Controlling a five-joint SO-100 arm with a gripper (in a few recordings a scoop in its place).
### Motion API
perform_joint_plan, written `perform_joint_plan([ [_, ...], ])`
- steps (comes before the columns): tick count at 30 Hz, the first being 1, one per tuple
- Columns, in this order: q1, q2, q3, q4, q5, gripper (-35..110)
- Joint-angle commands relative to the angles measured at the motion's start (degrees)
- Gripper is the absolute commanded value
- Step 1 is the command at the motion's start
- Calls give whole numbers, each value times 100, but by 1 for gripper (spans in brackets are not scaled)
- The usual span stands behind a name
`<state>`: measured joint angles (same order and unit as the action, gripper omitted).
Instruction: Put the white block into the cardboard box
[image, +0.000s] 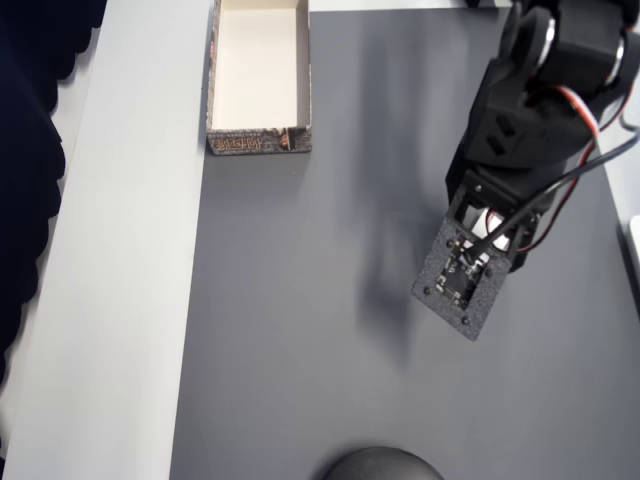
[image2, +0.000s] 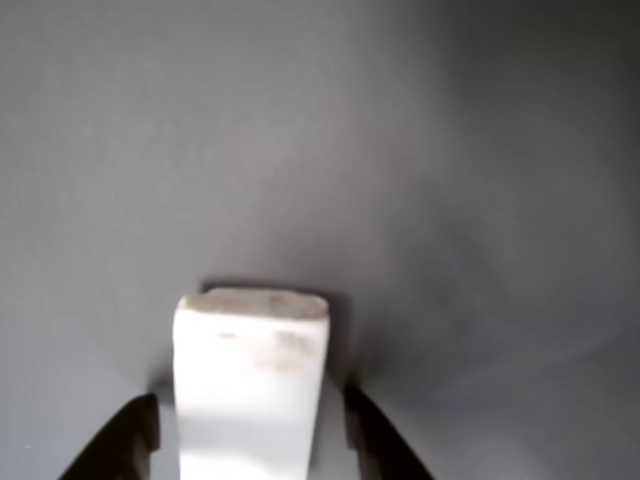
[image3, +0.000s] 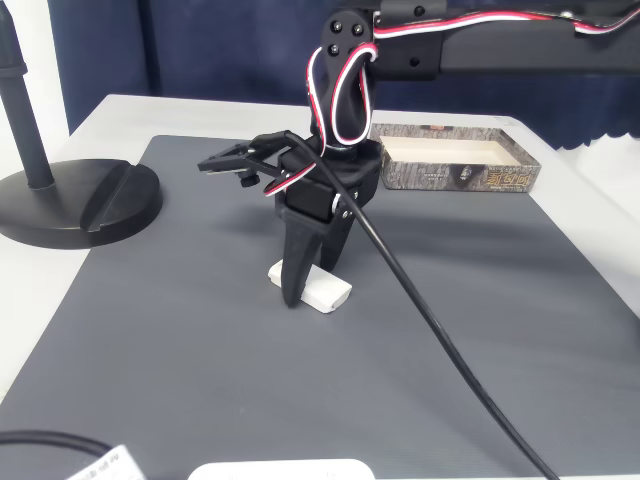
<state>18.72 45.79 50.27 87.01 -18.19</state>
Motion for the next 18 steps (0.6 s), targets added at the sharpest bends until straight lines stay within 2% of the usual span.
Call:
perform_joint_plan([
  [1,-105,44,-396,-53,-88,25],
  [18,-167,-70,-431,18,88,12],
])
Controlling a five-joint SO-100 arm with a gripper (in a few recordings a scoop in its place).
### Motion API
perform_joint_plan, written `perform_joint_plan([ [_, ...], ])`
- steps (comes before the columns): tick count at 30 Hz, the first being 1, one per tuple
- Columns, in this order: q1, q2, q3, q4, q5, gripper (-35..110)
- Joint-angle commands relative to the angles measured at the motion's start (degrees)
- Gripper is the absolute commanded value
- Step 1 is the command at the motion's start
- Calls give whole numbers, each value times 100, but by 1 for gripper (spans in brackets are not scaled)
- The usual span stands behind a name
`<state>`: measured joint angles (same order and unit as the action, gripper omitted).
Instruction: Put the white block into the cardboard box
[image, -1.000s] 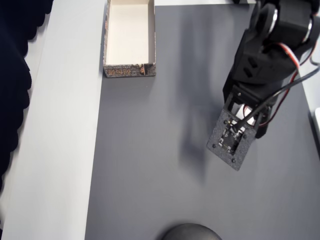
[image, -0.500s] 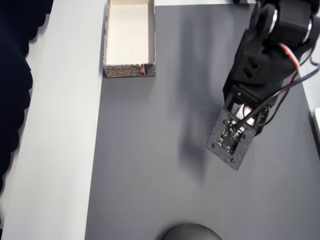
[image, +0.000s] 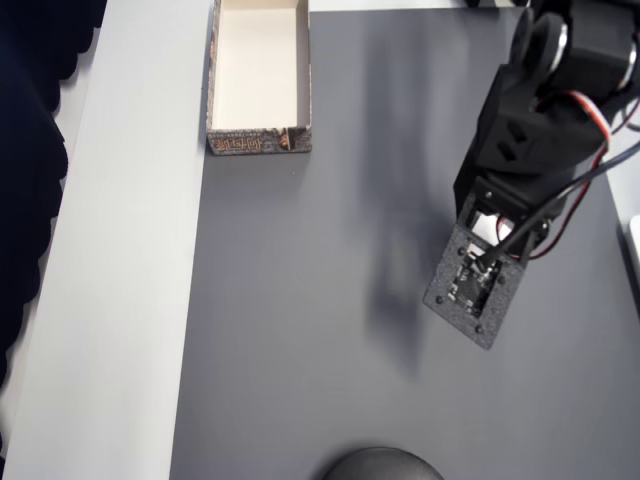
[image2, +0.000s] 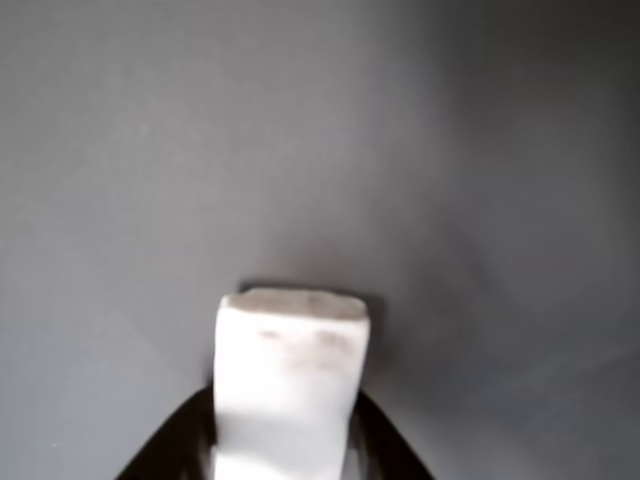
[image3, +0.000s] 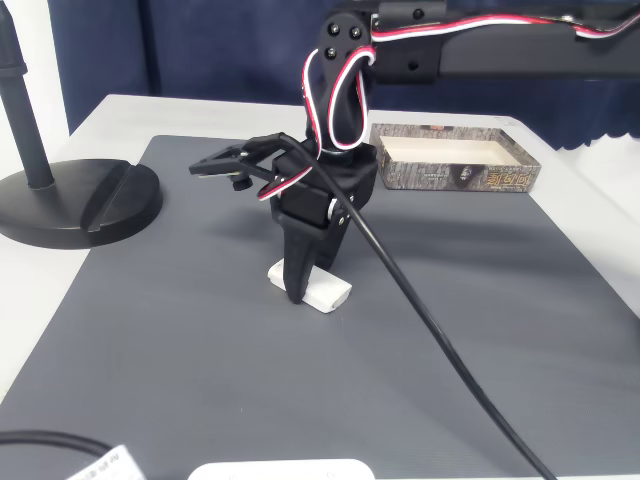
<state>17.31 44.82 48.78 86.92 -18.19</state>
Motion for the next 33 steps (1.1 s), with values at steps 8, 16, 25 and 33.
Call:
perform_joint_plan([
  [8,-62,-18,-325,114,105,-2],
  [16,-70,35,-334,149,97,-2],
  [25,132,1116,404,360,176,-2],
  [33,536,2320,1248,703,694,-2],
])
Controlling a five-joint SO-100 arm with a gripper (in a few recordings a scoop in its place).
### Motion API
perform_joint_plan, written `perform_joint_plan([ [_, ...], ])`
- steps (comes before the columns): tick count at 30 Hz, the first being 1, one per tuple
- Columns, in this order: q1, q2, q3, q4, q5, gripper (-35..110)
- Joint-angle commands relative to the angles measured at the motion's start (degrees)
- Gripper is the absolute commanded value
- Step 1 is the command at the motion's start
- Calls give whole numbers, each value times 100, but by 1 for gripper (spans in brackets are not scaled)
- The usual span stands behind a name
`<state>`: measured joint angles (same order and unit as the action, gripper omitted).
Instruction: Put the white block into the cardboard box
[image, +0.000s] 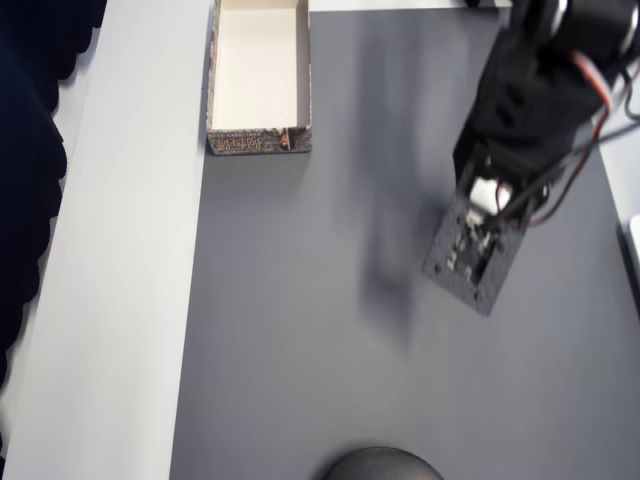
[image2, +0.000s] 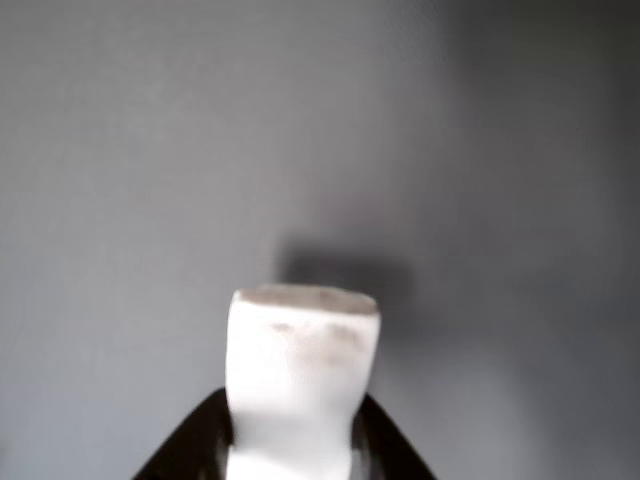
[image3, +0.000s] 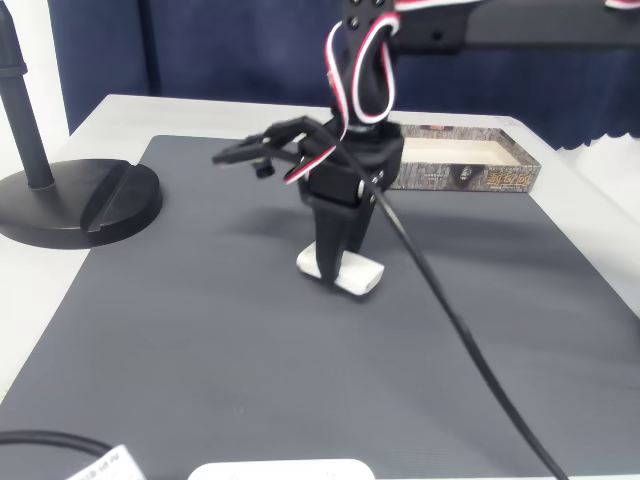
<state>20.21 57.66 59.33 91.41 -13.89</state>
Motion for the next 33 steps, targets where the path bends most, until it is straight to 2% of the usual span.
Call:
perform_joint_plan([
  [1,316,1169,299,255,422,-2],
  [11,1002,2347,1257,202,1002,-2],
  [22,2382,3199,1767,413,1960,-2],
  [33,3876,2426,984,448,3472,-2],
])
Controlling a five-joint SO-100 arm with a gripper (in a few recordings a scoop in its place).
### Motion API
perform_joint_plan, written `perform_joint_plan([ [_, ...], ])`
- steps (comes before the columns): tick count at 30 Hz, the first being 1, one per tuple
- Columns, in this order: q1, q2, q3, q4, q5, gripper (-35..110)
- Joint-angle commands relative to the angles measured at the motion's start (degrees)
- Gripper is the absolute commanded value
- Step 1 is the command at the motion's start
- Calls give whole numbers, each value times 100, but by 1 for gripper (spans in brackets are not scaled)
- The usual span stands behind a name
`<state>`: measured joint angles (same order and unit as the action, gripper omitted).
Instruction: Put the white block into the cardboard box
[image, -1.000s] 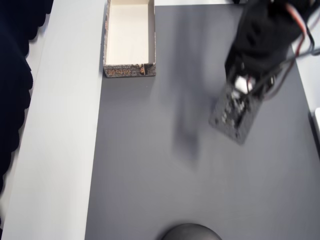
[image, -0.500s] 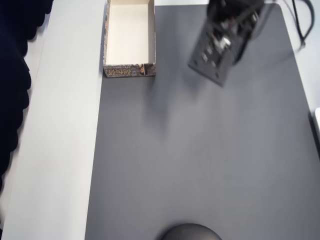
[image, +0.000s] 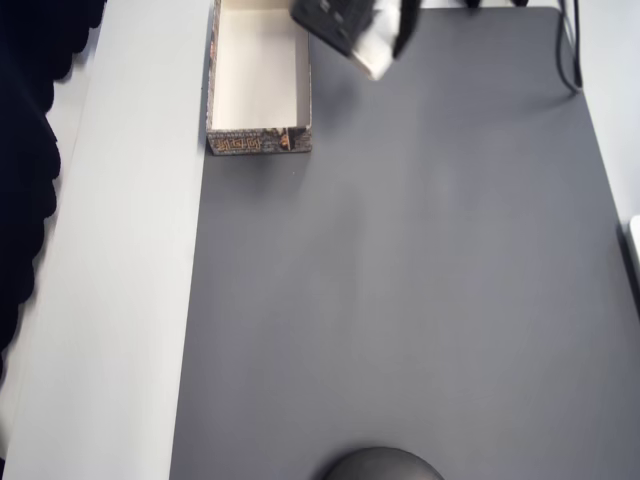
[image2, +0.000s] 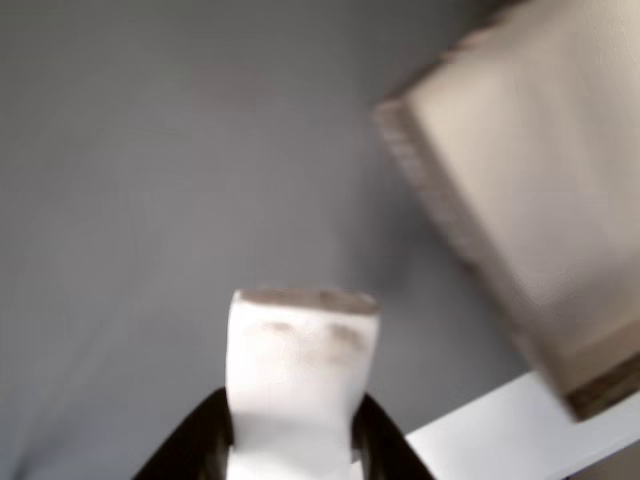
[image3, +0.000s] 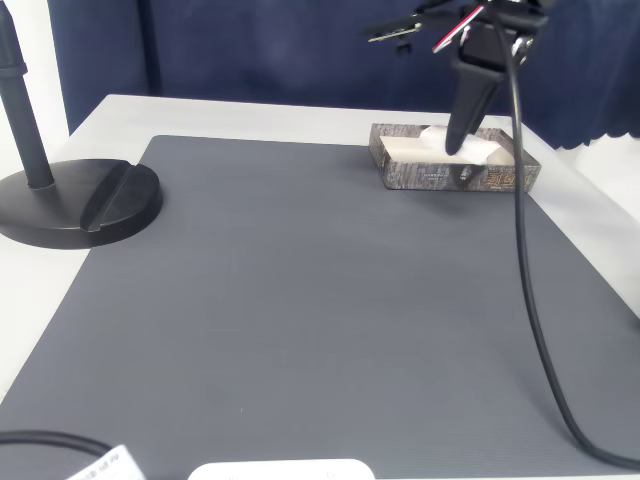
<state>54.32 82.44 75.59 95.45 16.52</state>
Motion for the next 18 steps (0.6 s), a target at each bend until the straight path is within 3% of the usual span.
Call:
perform_joint_plan([
  [1,598,-167,-729,44,545,-2],
  [9,1107,-1310,-2145,123,1310,-2],
  [18,1354,-2215,-3270,185,1521,-2],
])
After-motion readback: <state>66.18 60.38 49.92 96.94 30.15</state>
